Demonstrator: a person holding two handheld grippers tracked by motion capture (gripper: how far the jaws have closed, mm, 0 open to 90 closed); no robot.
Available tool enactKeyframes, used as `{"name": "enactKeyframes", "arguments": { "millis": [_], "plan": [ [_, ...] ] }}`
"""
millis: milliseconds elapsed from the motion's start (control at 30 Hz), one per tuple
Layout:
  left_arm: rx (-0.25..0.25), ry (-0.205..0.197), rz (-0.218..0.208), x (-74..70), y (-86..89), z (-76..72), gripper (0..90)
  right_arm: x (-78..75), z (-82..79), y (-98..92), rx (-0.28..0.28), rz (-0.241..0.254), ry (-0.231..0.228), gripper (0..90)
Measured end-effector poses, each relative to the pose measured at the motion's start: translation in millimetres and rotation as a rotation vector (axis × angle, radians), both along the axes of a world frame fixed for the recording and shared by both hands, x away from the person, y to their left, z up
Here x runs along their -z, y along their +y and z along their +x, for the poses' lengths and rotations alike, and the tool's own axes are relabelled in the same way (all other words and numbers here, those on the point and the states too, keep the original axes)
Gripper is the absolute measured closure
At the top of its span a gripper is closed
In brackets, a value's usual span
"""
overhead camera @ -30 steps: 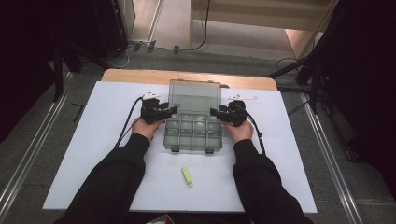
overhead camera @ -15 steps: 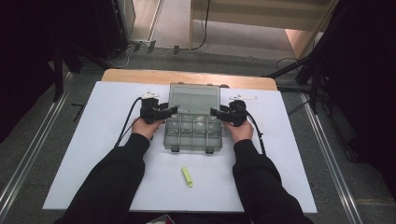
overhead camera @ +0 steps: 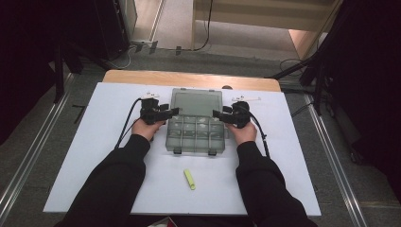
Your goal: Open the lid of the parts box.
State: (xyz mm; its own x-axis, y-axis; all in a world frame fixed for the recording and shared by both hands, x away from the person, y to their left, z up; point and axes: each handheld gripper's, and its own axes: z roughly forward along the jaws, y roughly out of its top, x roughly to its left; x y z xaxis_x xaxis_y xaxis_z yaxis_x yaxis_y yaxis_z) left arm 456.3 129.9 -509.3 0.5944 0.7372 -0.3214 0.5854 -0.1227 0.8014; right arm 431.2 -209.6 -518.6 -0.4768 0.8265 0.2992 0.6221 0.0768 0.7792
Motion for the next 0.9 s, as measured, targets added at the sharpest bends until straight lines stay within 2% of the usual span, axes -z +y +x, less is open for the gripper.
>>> {"name": "enactKeyframes", "arguments": {
  "millis": [233, 367, 533, 667, 800, 900],
  "plan": [
    [0.02, -0.005, 0.001, -8.9, 3.0, -3.8, 35.8, -10.0, -5.1, -1.2, -0.02, 0.014, -0.013, 35.5],
    [0.037, -0.008, 0.004, -15.7, 3.9, -7.5, 34.5, -16.1, -9.7, -0.6, -0.047, 0.011, -0.009, 34.0],
    [0.064, -0.001, -0.013, -24.8, 4.3, -12.9, 34.3, -22.4, -15.5, 2.1, -0.083, 0.009, -0.012, 32.2],
    [0.081, 0.004, -0.004, -30.7, 4.1, -17.3, 34.2, -26.3, -19.7, 4.6, -0.107, 0.012, -0.011, 31.4],
    [0.112, 0.008, -0.028, -35.3, 4.6, -20.2, 32.0, -31.7, -24.3, 4.7, -0.151, 0.045, 0.009, 31.2],
    [0.122, 0.01, -0.04, -38.9, 6.7, -22.2, 32.0, -35.6, -28.9, 3.3, -0.169, 0.058, 0.003, 30.7]
  ]
}}
